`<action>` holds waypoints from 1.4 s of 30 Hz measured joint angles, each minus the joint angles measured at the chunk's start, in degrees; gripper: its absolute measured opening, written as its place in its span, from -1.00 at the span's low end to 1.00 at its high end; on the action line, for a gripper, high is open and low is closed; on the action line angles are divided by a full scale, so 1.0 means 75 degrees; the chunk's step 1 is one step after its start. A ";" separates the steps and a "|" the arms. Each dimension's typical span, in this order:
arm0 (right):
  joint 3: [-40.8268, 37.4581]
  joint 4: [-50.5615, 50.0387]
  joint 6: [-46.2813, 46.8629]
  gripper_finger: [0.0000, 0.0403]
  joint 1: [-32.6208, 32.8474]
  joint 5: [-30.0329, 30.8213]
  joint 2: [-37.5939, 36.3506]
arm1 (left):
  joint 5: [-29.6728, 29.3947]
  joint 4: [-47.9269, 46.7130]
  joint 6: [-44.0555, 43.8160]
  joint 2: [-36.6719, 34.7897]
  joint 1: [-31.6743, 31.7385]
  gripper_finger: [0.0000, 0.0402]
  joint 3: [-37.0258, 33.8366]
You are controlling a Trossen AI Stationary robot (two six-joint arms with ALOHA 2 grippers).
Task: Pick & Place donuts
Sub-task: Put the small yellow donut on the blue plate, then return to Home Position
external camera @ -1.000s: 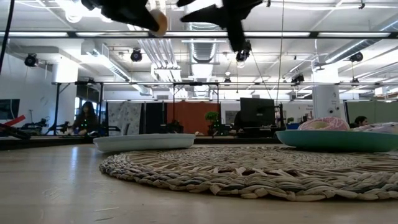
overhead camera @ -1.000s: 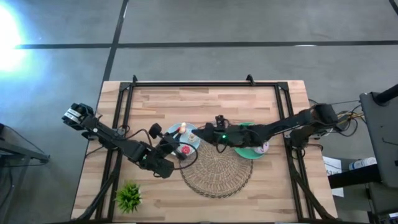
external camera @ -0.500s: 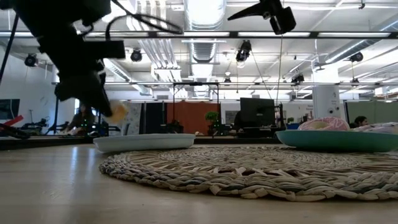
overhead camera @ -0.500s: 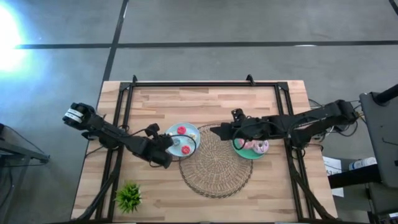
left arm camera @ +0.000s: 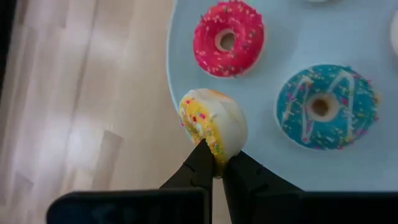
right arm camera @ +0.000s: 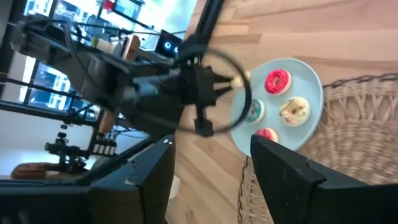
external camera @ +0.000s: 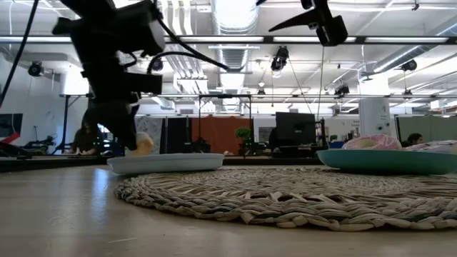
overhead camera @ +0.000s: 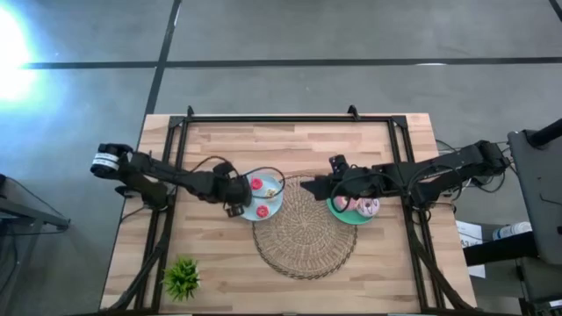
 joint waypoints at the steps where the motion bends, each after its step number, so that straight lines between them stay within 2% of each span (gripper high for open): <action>1: -0.0039 0.0012 0.0016 0.00 0.0000 -0.0015 0.0000 | 0.0149 0.0004 0.0105 0.0000 0.0126 -1.00 0.0033; 6: -0.0147 0.0010 0.0039 0.00 0.0000 -0.0147 0.0000 | 0.0682 0.0000 0.0286 0.0000 0.0378 -1.00 0.0109; 17: -0.0147 0.0061 -0.0116 0.00 -0.0003 -0.0199 -0.0003 | 0.0718 0.0234 0.0321 0.0120 0.0378 -0.99 0.0107; 24: -0.0147 0.0071 -0.0125 0.00 -0.0003 -0.0204 -0.0003 | 0.0897 0.0265 0.0305 0.0663 0.0349 -0.77 0.0104; 28: -0.0147 0.0069 -0.0122 0.00 0.0000 -0.0250 -0.0003 | 0.1034 0.0143 0.0228 0.0638 0.0290 -0.62 0.0244; 31: -0.0147 0.0069 -0.0119 0.00 -0.0003 -0.0258 -0.0003 | 0.1437 0.0142 0.0115 0.0534 0.0290 -0.54 0.0417; 34: -0.0147 0.0069 -0.0138 0.00 -0.0003 -0.0258 -0.0003 | 0.1781 0.0154 0.0076 0.0510 0.0290 -0.50 0.0619; 42: -0.0147 0.0069 -0.0162 0.00 -0.0003 -0.0266 -0.0003 | 0.1783 -0.0120 0.0123 0.0428 0.0273 -0.50 0.1026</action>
